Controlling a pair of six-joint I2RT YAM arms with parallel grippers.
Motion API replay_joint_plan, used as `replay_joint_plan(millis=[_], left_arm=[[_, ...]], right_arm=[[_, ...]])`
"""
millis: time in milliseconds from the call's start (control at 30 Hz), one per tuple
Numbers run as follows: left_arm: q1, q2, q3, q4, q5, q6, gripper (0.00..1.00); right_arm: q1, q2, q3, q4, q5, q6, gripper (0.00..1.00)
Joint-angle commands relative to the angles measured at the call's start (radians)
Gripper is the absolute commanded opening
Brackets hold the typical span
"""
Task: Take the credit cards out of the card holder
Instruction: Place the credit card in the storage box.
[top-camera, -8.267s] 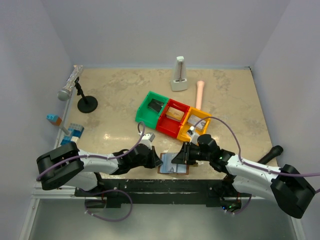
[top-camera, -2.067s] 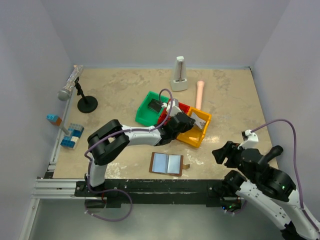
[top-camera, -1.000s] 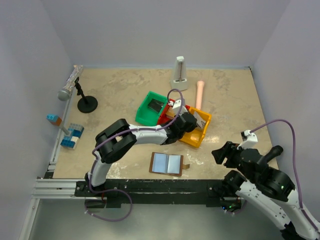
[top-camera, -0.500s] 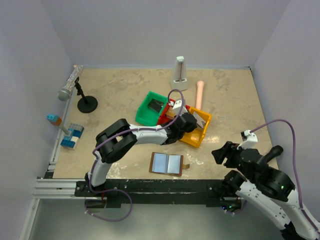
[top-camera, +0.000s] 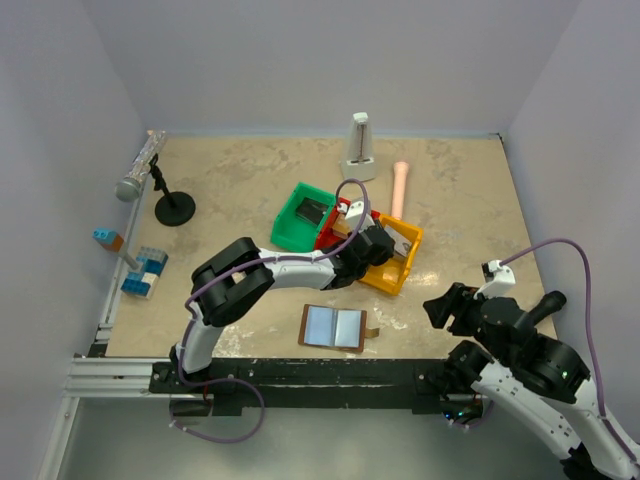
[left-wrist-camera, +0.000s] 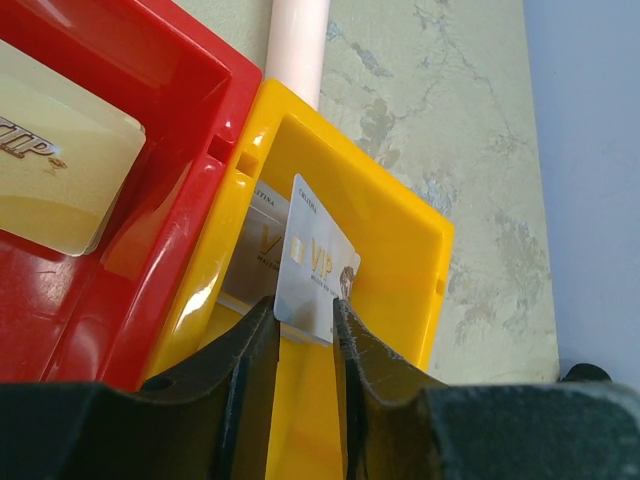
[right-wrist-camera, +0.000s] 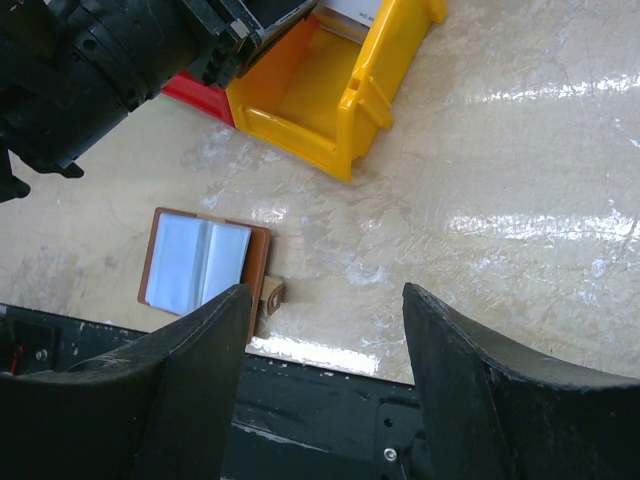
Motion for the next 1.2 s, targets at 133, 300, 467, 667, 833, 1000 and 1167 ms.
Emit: replay_joint_plan(millis=[133,300,467,667,833,1000,1167], left_arm=[[0.001,0.0,0.043,-0.043,0.0,-0.007,0.35],[0.001,0.01,0.054,-0.072,0.015,-0.013,0.38],[0.002,0.008,0.062,-0.089,0.024,-0.013,0.41],[0.01,0.005,0.06,-0.112,0.034,-0.024,0.43],[0.01,-0.004,0.055,-0.117,0.035,-0.032,0.43],[0.012,-0.023,0.04,-0.115,0.034,-0.029,0.43],[0.01,-0.04,0.017,-0.115,0.031,-0.03,0.43]], right_arm=[[0.004,-0.005,-0.008,0.038,-0.004,-0.012,0.67],[0.004,-0.005,-0.01,0.039,-0.007,-0.012,0.67],[0.004,-0.005,-0.008,0.038,-0.009,-0.012,0.67],[0.004,-0.003,-0.008,0.038,-0.011,-0.012,0.67],[0.004,-0.002,-0.008,0.038,-0.012,-0.012,0.67],[0.004,-0.002,-0.008,0.038,-0.01,-0.012,0.67],[0.004,-0.002,-0.008,0.038,-0.01,-0.012,0.67]])
